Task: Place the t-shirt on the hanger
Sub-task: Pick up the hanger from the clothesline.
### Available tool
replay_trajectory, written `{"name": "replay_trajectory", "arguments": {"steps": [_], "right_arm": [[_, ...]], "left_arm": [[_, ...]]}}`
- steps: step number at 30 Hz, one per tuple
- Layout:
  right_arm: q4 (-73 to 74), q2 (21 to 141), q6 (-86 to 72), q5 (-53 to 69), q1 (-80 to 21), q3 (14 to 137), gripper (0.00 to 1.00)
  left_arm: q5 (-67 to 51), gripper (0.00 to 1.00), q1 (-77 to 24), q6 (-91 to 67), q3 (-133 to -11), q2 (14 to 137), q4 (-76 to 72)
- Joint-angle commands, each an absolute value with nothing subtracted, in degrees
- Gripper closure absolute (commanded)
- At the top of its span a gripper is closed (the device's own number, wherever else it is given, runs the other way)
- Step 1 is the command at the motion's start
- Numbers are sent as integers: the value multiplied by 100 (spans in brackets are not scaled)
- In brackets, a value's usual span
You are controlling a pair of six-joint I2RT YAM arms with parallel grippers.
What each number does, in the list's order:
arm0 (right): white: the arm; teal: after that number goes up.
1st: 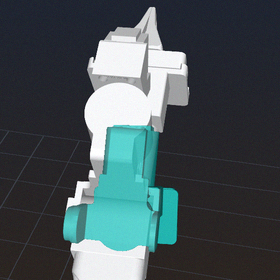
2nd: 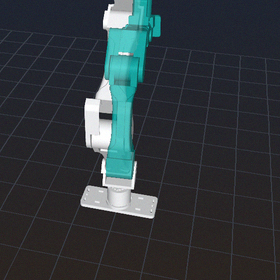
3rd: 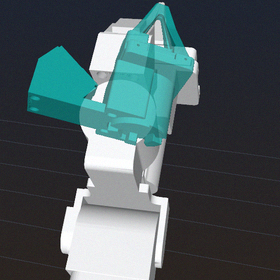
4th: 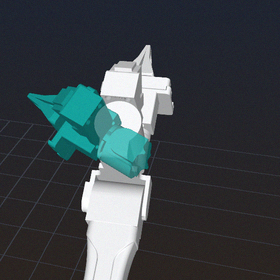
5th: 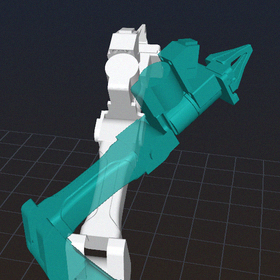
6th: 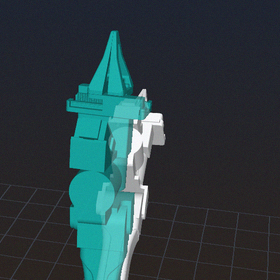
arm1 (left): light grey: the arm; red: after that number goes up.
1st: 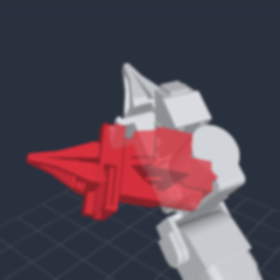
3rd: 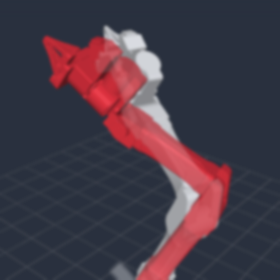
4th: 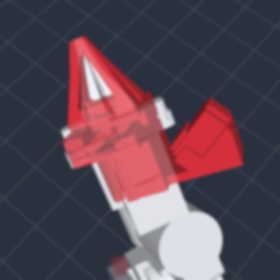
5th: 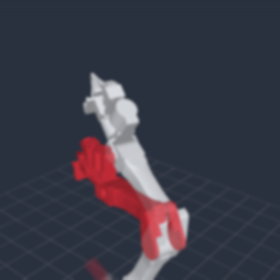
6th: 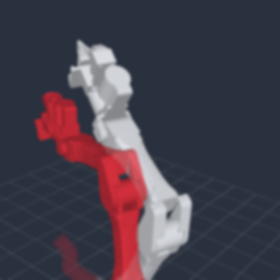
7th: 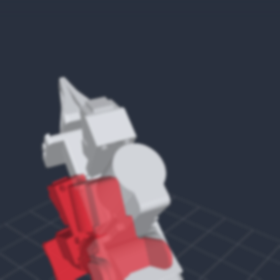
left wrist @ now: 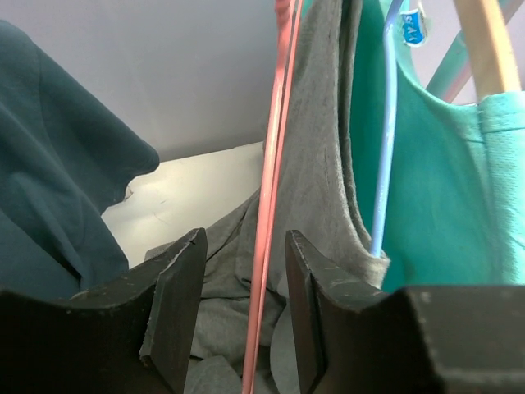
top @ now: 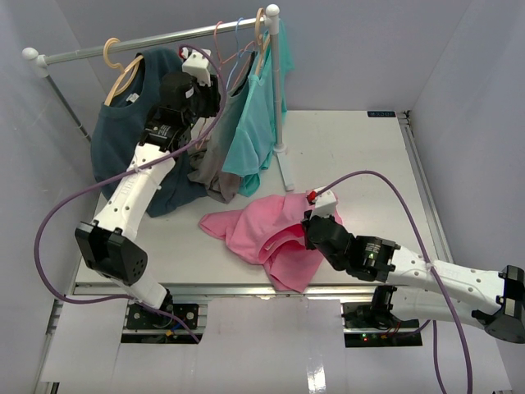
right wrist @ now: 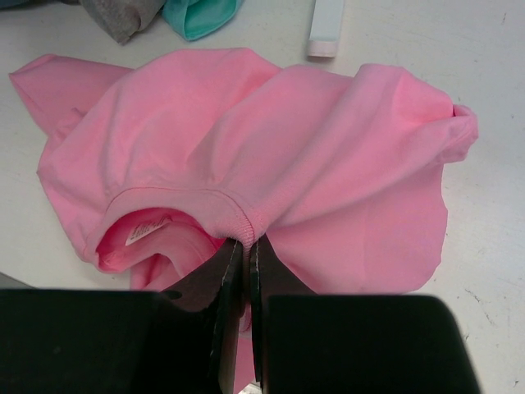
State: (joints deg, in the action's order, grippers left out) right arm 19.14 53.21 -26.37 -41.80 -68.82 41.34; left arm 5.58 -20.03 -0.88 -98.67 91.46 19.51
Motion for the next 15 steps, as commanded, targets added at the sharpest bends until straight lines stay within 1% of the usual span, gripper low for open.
{"name": "replay_trajectory", "arguments": {"steps": [1, 5, 8, 9, 10, 15], "right_arm": [[1687, 5193, -2575, -4242, -6917, 4120, 92], [1688, 5162, -2575, -4260, -6917, 4104, 92], [1662, 5185, -2575, -4229, -6908, 4097, 92], [1649, 5198, -2575, -4215, -6914, 4090, 92], [1639, 5221, -2571, -4201, -6913, 4091, 92], [1635, 5226, -2564, -4222, -6917, 4099, 92]], "left_arm": [[547, 55, -1978, -18, -9835, 9093, 1827], [545, 81, -1980, -18, -9751, 8957, 1650], [645, 92, -1978, -18, -9720, 8782, 1560], [717, 98, -1978, -18, -9721, 8699, 1538], [769, 100, -1978, -18, -9716, 8636, 1499], [1076, 100, -1978, -18, -9703, 8284, 1421]]}}
